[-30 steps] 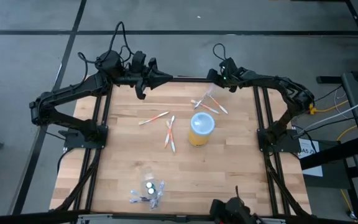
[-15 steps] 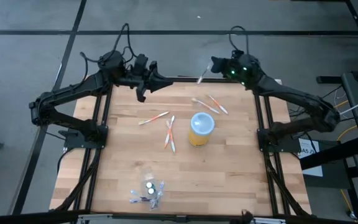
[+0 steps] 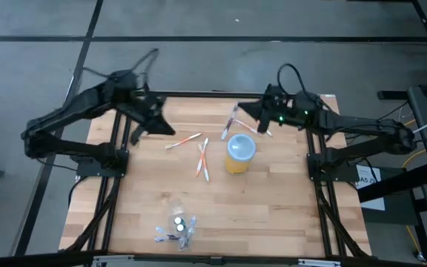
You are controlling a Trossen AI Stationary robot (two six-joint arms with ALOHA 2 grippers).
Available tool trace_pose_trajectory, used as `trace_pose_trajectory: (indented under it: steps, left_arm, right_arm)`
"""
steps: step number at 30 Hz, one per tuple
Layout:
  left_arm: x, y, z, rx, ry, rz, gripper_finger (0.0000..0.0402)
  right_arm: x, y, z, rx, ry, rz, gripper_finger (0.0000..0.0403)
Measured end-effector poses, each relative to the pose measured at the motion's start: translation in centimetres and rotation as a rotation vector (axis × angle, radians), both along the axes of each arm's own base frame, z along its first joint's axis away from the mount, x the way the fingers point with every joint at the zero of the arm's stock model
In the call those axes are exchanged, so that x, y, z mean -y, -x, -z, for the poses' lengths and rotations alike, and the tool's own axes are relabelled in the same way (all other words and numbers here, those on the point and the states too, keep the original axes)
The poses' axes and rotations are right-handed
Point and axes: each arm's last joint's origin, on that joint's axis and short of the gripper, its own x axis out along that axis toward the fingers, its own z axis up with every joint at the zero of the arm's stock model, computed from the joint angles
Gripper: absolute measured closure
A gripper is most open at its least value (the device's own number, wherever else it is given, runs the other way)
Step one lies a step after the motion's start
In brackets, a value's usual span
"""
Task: Pick & Place toothbrushing station
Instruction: Put the violet toothbrush into the right side of the transparent organizer
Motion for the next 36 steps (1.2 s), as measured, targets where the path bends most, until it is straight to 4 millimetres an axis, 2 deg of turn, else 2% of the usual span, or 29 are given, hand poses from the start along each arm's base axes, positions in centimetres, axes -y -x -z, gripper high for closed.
trace_pose_trajectory:
  steps: [3,8,14,21,25,30,36]
  left_arm:
    - [1.5,2.5,-0.7,-0.015,-0.032,-0.116,0.0400]
    - [3.8,4.7,-0.6,-0.087,-0.027,-0.241,0.0398]
    - [6.3,5.2,0.4,-0.243,0.055,-0.257,0.0400]
    - [8.9,5.5,1.1,-0.331,0.075,-0.347,0.0398]
    - [10.8,4.6,1.8,-0.359,0.038,-0.378,0.0400]
    - [13.2,3.4,3.1,-0.412,-0.030,-0.439,0.0396]
    - [14.5,3.9,4.1,-0.433,-0.076,-0.520,0.0400]
  right_arm:
    - [-2.1,-0.2,-0.7,0.068,0.054,-0.065,0.0403]
    - [-4.5,-0.3,-1.8,0.187,0.113,-0.163,0.0403]
    - [-8.9,-0.9,-1.1,0.181,0.109,-0.337,0.0403]
    - [-14.2,-1.6,-0.3,0.204,0.080,-0.464,0.0403]
    - [-17.0,-3.7,-1.2,0.217,0.103,-0.519,0.0403]
    - [-20.2,-7.2,-2.5,0.234,0.161,-0.589,0.0403]
    - [-24.6,-10.4,-1.7,0.210,0.167,-0.689,0.0403]
